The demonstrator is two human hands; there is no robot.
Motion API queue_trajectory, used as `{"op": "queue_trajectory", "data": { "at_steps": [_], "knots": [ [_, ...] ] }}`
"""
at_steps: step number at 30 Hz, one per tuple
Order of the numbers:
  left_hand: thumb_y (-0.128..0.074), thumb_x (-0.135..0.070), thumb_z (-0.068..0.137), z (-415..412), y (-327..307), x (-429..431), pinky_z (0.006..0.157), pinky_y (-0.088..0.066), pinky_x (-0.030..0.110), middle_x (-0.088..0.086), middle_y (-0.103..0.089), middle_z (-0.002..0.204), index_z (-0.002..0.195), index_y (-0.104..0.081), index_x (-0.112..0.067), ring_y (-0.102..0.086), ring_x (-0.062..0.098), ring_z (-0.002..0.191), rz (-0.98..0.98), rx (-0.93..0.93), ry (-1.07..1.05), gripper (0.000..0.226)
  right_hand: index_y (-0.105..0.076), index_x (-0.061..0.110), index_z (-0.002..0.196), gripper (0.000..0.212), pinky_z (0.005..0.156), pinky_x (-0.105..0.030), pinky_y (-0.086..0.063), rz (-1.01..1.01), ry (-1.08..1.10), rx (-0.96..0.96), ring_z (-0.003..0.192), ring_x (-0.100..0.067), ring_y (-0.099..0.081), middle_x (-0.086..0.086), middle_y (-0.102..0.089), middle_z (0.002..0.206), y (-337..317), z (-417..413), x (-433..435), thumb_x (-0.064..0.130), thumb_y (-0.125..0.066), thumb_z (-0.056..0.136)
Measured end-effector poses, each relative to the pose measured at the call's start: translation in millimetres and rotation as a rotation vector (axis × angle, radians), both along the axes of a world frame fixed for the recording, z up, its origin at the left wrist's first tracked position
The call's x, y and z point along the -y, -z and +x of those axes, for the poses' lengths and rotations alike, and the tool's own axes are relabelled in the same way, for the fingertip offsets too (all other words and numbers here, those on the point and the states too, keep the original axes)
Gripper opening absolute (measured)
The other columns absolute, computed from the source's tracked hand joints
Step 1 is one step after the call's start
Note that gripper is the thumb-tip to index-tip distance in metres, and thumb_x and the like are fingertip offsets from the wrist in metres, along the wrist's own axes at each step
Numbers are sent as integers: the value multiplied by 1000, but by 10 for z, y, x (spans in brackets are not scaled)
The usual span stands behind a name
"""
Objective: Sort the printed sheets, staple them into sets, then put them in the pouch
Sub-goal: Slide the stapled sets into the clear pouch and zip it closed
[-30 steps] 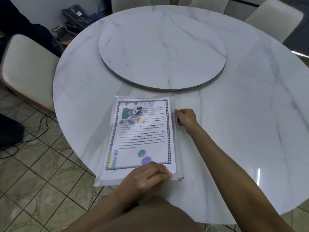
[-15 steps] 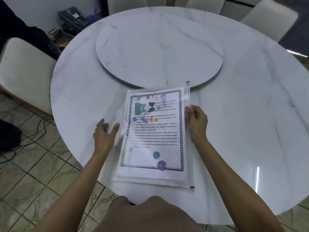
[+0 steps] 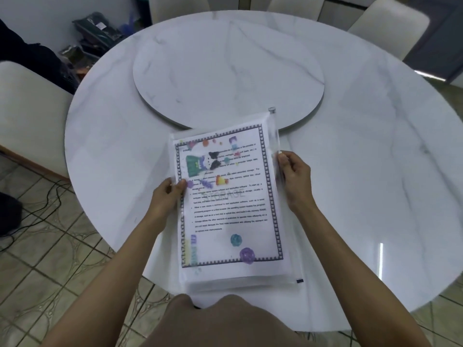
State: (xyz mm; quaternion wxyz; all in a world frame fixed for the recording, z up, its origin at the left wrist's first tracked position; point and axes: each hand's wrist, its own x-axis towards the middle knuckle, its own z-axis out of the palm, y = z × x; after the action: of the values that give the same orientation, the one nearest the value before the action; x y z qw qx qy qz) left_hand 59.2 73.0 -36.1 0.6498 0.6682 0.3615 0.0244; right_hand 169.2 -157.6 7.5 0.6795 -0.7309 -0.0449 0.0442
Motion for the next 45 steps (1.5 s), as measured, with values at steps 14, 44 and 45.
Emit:
{"op": "queue_trajectory", "data": {
  "at_steps": [14,44,45],
  "knots": [
    [-53,-21,92,24,-228,315,60,-55,17,4,-65,102,106,-40,-16,-66,14,85,157,306,-31,20,-64,8,94,16,65,-19,-53,-81,-118,-106,68,-11,-63,-5,-66,81,-255,328,357,13,-49,95],
    [-57,-22,90,-208,12,1133,65,-57,26,1,-68,99,109,-45,-12,-69,12,77,238,278,-46,25,-64,-2,94,18,63,-20,-52,-38,-263,-315,67,-13,-64,-14,-62,81,261,156,1440,13,-54,92],
    [-57,-22,90,-205,9,1143,66,-58,29,3,-68,101,109,-44,-12,-69,16,80,244,275,-42,25,-64,-2,93,17,62,-20,-52,-36,-266,-307,66,-12,-64,-14,-62,80,238,169,1448,12,-53,93]
  ]
}}
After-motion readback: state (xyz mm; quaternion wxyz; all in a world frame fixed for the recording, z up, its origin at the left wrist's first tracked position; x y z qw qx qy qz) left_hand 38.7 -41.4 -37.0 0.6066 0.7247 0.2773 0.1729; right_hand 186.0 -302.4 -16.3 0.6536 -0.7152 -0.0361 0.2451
